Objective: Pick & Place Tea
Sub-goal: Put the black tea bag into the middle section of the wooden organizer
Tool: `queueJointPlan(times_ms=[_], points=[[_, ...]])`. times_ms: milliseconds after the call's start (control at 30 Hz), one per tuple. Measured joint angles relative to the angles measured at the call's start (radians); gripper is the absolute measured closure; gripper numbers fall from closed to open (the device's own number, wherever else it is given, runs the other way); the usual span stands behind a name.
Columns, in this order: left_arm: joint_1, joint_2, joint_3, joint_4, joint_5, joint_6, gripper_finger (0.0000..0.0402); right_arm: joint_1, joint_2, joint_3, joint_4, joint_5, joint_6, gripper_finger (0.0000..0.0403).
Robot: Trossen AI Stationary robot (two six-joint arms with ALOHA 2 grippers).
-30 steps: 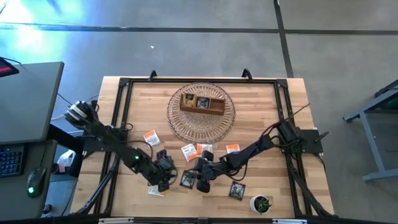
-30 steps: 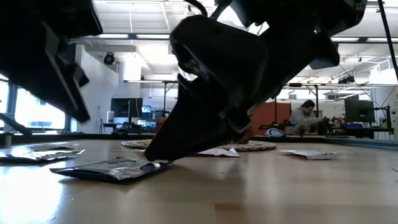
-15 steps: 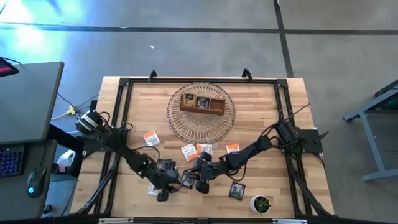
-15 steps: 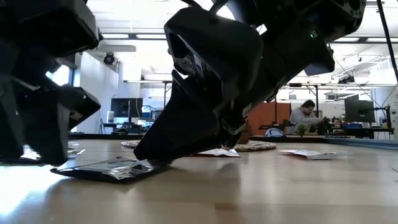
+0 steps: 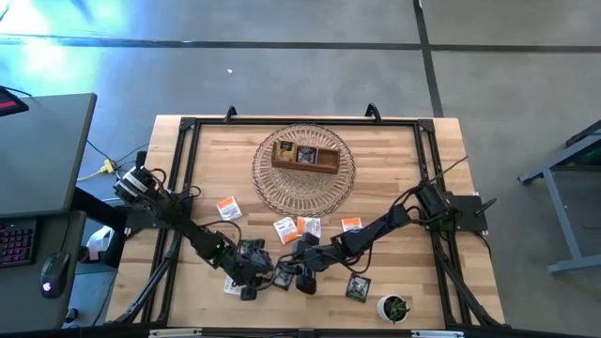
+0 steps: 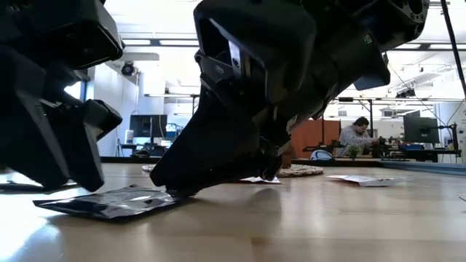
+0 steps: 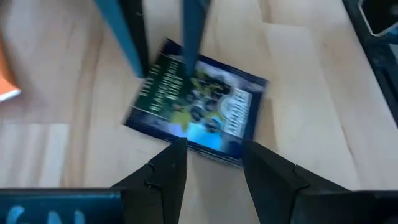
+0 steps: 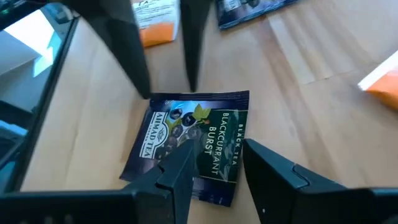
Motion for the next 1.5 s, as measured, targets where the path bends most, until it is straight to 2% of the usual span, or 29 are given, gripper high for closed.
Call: queueJointPlan(times_ms=[233, 400, 533, 600, 767, 933, 1233, 1500], points=[[0.0, 0.0, 0.0, -0.005, -0.02, 0.002, 0.025, 0.002, 0.0, 0.0, 0.004, -0.011, -0.01, 0.027], [-0.02, -0.037, 0.032, 0.002, 0.0, 0.094, 0.025, 0.001, 0.0, 0.0, 0.002, 0.024, -0.046, 0.027], [-0.031, -0.056, 0.06, 0.04, 0.187, 0.168, 0.025, -0.005, 0.0, 0.0, -0.002, 0.023, -0.037, 0.027], [-0.029, -0.049, 0.057, 0.029, 0.246, 0.172, 0.025, -0.005, 0.0, 0.0, -0.002, 0.024, -0.035, 0.027], [-0.019, 0.035, 0.057, 0.05, 0.248, 0.153, 0.025, -0.005, 0.0, 0.0, -0.005, 0.065, -0.034, 0.027], [-0.005, 0.142, 0.061, 0.191, 0.296, 0.131, 0.025, -0.007, 0.0, 0.0, -0.005, 0.094, -0.032, 0.027], [0.083, 0.153, 0.062, 0.186, 0.31, 0.129, 0.025, -0.009, 0.0, 0.0, -0.006, 0.029, 0.068, 0.027], [0.103, 0.154, 0.062, 0.159, 0.296, 0.113, 0.025, -0.007, -0.001, 0.0, -0.013, 0.034, 0.096, 0.027]])
